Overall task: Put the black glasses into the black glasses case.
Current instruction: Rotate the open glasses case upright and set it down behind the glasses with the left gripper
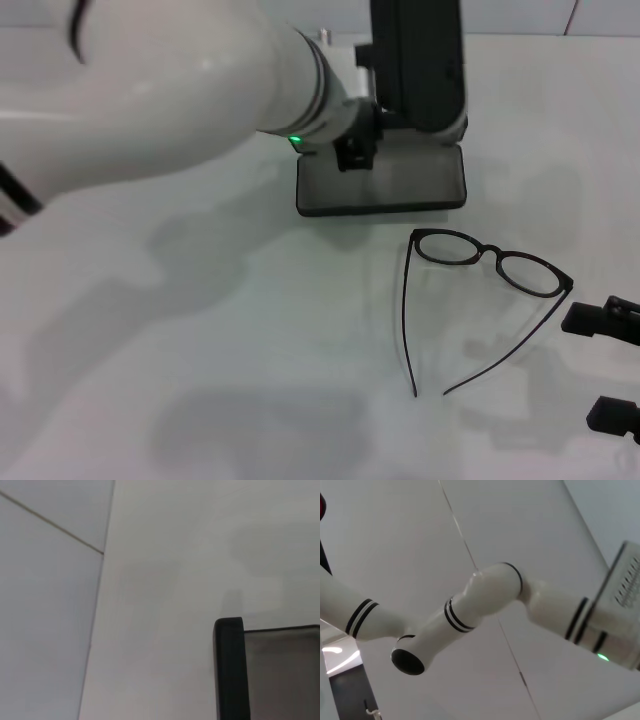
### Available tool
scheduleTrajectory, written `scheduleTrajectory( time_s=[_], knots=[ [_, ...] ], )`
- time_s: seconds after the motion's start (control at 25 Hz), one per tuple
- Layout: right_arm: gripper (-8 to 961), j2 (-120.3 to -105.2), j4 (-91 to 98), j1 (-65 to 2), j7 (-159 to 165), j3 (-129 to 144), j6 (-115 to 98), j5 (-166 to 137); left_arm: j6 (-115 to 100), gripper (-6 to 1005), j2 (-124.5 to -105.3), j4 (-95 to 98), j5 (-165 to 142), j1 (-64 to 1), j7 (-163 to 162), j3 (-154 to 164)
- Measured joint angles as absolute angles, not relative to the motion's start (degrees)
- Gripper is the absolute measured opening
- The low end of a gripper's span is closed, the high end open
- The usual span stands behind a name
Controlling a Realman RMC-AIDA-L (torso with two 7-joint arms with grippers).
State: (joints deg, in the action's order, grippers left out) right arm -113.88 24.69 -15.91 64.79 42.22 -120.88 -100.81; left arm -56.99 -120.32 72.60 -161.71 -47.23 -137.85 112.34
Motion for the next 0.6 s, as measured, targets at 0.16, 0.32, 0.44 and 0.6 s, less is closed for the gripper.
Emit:
scheduleTrajectory(
  time_s=[0.16,0.32,0.44,0.6],
  knots=[
    [860,-113.91,23.87,-15.88,64.78,41.96,-120.63,-100.79,-54.21,250,-120.52,69.16,-161.6,-48.36,-138.22,114.71],
    [860,-113.9,23.68,-15.89,64.77,41.84,-120.44,-100.56,-53.82,263,-120.58,68.5,-159.33,-48.81,-138.25,116.09],
    [860,-113.9,23.66,-15.88,64.77,41.75,-120.41,-100.49,-54.01,272,-120.59,68.51,-158.68,-48.87,-138.41,117.16],
    [860,-113.9,23.64,-16.03,64.77,41.73,-120.4,-100.43,-53.83,285,-120.74,68.18,-158.58,-48.99,-140.2,119.3]
  ],
)
